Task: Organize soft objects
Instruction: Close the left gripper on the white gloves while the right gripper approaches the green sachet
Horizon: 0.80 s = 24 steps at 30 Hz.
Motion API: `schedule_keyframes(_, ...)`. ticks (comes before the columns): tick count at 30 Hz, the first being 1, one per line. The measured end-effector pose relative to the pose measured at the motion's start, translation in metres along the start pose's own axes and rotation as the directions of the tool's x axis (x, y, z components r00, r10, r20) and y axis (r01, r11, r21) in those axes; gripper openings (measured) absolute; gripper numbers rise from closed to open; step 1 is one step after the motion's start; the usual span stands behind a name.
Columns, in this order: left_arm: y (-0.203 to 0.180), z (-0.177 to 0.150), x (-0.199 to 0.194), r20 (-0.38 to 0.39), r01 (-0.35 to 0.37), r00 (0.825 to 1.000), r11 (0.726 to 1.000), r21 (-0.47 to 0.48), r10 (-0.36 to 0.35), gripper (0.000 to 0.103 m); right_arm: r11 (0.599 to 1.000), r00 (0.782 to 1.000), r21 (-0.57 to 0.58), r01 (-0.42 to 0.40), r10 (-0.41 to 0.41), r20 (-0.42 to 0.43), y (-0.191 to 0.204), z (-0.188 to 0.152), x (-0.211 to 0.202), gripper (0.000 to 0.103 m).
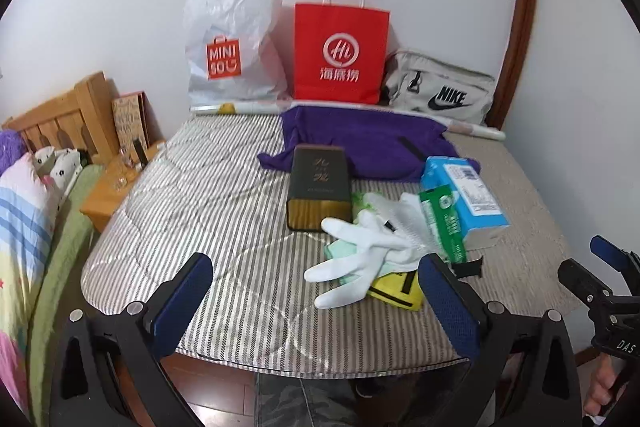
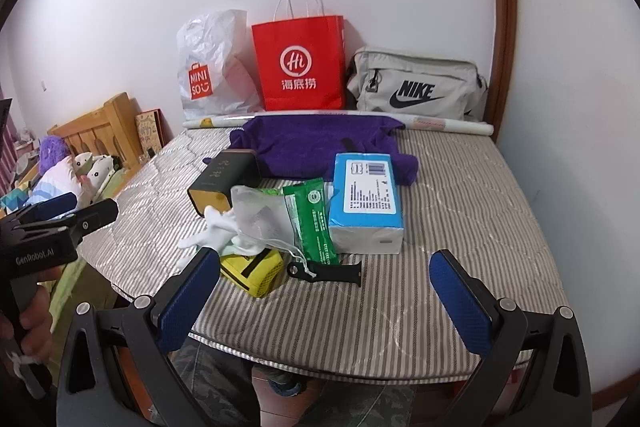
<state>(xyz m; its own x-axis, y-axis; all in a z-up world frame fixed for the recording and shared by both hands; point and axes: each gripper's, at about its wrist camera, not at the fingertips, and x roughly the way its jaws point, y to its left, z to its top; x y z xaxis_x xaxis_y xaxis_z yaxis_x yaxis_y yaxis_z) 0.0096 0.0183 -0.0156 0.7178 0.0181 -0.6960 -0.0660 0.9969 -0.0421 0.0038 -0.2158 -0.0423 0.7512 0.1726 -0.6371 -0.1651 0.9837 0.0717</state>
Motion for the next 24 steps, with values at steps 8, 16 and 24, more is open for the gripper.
schedule_keyframes(8, -0.002, -0.008, 0.049, -0.073, 0.010, 0.997, 1.000, 0.017, -0.008, 0.103, 1.000, 0.997, 0.015, 0.009, -0.007, -0.079, -0.015, -0.011, 0.051, 0.103)
schedule_keyframes(16, -0.024, -0.014, 0.089, -0.116, 0.074, 0.991, 0.994, 0.077, -0.065, 0.103, 1.000, 0.990, 0.019, 0.015, -0.012, -0.138, -0.025, -0.022, 0.091, 0.103)
schedule_keyframes(24, -0.047, -0.011, 0.120, -0.144, 0.101, 0.987, 0.979, 0.177, -0.075, 0.103, 0.997, 0.984, 0.064, -0.035, 0.045, -0.175, -0.037, -0.025, 0.113, 0.103)
